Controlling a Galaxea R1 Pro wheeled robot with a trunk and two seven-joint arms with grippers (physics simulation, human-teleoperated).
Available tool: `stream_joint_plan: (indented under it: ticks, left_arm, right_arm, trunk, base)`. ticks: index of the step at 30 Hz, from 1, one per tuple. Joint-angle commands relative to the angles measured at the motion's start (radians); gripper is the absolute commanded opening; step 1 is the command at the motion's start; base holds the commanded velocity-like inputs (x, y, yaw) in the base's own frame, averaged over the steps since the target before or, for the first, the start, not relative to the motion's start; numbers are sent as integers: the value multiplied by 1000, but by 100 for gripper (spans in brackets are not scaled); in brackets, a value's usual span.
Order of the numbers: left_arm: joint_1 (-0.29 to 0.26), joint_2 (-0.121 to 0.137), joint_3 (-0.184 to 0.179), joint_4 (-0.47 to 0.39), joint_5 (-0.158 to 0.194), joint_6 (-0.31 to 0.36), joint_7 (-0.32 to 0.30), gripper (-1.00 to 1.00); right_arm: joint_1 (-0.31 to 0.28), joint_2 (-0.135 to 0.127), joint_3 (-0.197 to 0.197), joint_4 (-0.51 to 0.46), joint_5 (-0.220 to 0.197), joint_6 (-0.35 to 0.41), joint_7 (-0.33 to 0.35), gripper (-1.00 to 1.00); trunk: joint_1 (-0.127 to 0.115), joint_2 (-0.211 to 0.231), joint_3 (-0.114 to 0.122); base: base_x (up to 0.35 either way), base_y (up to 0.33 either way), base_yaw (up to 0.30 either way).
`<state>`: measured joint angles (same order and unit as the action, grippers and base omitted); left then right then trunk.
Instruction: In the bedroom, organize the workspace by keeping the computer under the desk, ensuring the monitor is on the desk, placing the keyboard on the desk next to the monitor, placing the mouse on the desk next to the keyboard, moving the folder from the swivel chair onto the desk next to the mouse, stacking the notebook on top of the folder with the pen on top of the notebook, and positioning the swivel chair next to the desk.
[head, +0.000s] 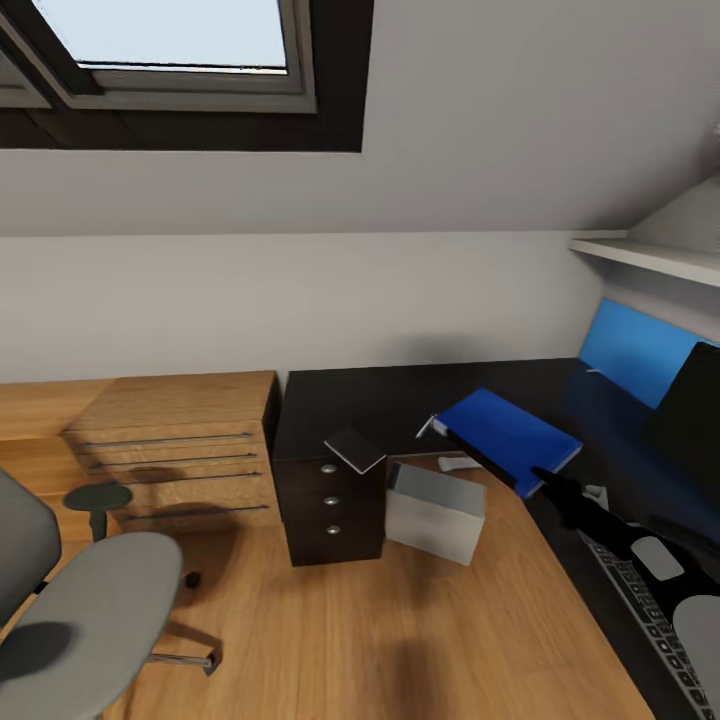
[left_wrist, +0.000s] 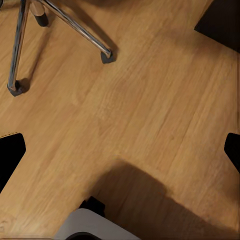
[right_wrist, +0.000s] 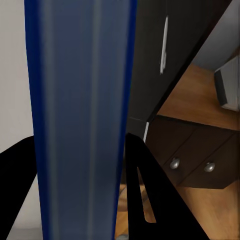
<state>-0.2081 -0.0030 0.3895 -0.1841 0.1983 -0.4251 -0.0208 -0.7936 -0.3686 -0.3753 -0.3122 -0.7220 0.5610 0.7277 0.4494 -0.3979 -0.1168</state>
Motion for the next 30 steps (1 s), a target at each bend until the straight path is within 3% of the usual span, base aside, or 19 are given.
stream_joint_plan:
  ticks: [1, 15, 23, 30]
  left_arm:
    - [-1, 0, -3, 0, 10, -2, -2, 100]
    - [-1, 0, -3, 0, 10, -1, -2, 100]
    - [-1, -1, -3, 1, 10, -1, -2, 100]
    - [-1, -1, -3, 1, 10, -1, -2, 100]
  right_arm:
    - [-1, 0, -4, 1, -3, 7, 1, -100]
    - [-1, 1, -4, 1, -3, 3, 0, -100]
    - [-1, 19, -6, -2, -1, -12, -13, -100]
    - [-1, 24, -38, -2, -2, -37, -110, -100]
  trunk:
    - [1, -2, -2]
    - [1, -2, -2]
    - [1, -2, -2]
    - [1, -2, -2]
  base:
    - [0, -155, 0]
    - [0, -28, 0]
    - [0, 0, 0]
    - [0, 0, 0]
